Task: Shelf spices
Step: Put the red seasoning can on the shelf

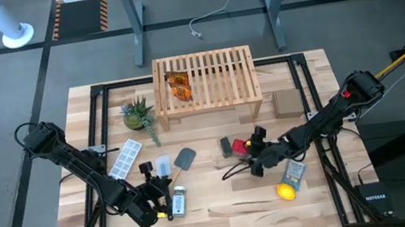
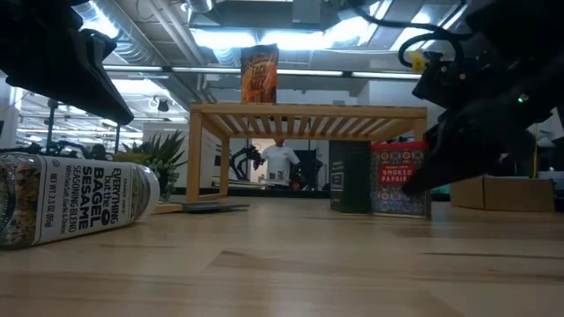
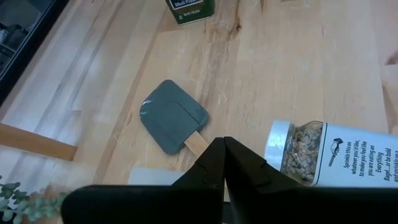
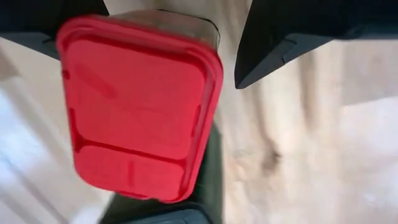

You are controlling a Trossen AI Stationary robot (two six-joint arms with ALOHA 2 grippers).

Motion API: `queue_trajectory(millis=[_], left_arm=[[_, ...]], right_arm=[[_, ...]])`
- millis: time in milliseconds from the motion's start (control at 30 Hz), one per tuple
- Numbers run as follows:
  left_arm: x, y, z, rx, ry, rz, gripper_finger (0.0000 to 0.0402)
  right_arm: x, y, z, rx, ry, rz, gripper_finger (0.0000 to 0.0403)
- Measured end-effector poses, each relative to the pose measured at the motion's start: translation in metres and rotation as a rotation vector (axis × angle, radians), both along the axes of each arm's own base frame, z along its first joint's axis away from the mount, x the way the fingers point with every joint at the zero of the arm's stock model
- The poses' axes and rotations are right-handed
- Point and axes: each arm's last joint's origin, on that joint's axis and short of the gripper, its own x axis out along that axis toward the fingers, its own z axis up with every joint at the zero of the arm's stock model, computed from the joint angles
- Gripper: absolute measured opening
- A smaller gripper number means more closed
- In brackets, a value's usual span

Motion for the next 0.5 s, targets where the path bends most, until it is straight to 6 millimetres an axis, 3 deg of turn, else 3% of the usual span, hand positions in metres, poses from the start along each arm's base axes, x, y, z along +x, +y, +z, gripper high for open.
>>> queue_trajectory(millis=[367,500], left_arm=[[0.0000,0.0000,0.0000,-0.016,-0.008,0.013,0.0000],[0.0000,0.0000,0.0000,-0.017,-0.008,0.014,0.0000]], right_arm=[[0.0028,-0.0013,0.0041,-0.045,-0.067,-0.064,0.0291],[0.0029,-0.0003,0.0036,-0.020,-0.056,-0.037,0.0264]])
